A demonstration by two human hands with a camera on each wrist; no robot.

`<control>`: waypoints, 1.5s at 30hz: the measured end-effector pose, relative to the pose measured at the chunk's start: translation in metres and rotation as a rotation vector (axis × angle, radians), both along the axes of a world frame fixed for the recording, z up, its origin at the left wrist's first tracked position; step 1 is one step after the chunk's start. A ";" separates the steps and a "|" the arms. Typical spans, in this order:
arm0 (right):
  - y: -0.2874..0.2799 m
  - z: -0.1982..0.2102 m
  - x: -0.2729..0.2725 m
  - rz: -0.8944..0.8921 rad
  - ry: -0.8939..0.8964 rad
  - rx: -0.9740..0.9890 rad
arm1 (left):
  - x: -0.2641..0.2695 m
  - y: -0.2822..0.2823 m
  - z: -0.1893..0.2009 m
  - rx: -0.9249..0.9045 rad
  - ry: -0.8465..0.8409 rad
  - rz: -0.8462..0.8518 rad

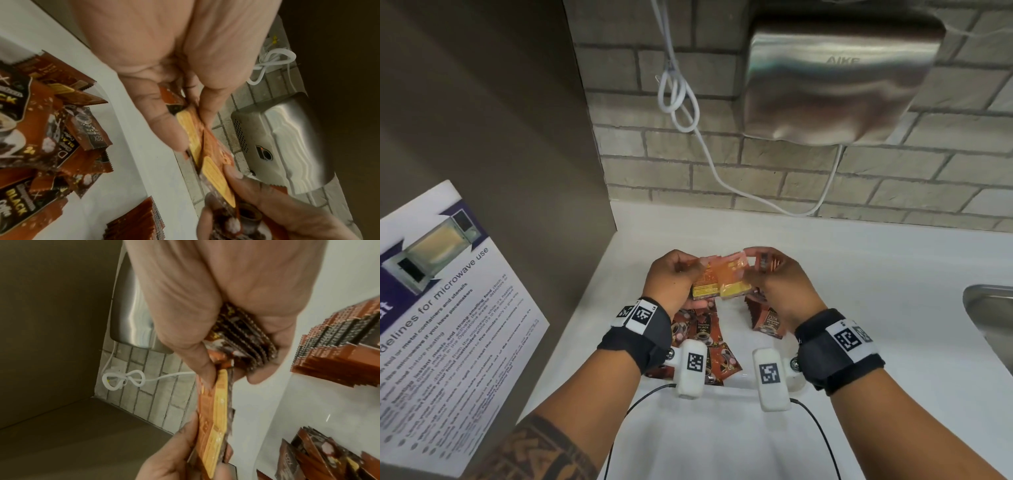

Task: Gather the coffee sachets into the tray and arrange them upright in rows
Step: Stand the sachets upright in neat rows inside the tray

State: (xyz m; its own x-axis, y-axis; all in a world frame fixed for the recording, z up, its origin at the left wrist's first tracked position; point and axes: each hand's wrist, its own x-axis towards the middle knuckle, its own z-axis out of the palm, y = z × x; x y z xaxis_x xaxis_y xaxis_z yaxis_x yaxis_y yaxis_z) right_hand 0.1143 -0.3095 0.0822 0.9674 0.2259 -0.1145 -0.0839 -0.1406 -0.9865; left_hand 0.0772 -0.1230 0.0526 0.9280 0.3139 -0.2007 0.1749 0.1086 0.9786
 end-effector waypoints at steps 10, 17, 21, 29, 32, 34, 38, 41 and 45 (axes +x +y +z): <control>0.015 -0.009 -0.016 0.154 -0.458 -0.310 | 0.002 -0.007 0.010 -0.150 -0.003 -0.097; 0.012 -0.011 -0.014 0.158 -0.403 -0.271 | -0.003 -0.002 0.007 -0.097 -0.053 -0.195; 0.006 -0.001 -0.009 0.076 -0.359 -0.287 | -0.002 0.009 0.008 0.156 -0.049 -0.245; -0.001 0.011 -0.007 0.448 -0.043 -0.286 | -0.001 0.011 0.014 0.347 -0.141 -0.379; -0.005 0.006 -0.006 0.329 -0.023 -0.171 | -0.003 0.013 0.012 0.284 -0.095 -0.250; -0.007 0.005 -0.004 0.225 0.002 -0.058 | -0.003 0.016 0.009 0.247 -0.073 -0.190; -0.001 0.004 -0.005 0.197 -0.060 -0.058 | -0.004 0.007 0.011 0.190 -0.070 -0.202; 0.004 -0.001 -0.005 0.145 -0.058 -0.019 | -0.004 0.000 0.013 0.128 -0.064 -0.210; 0.003 -0.001 -0.006 0.146 -0.033 0.011 | -0.003 -0.003 0.016 0.074 -0.052 -0.209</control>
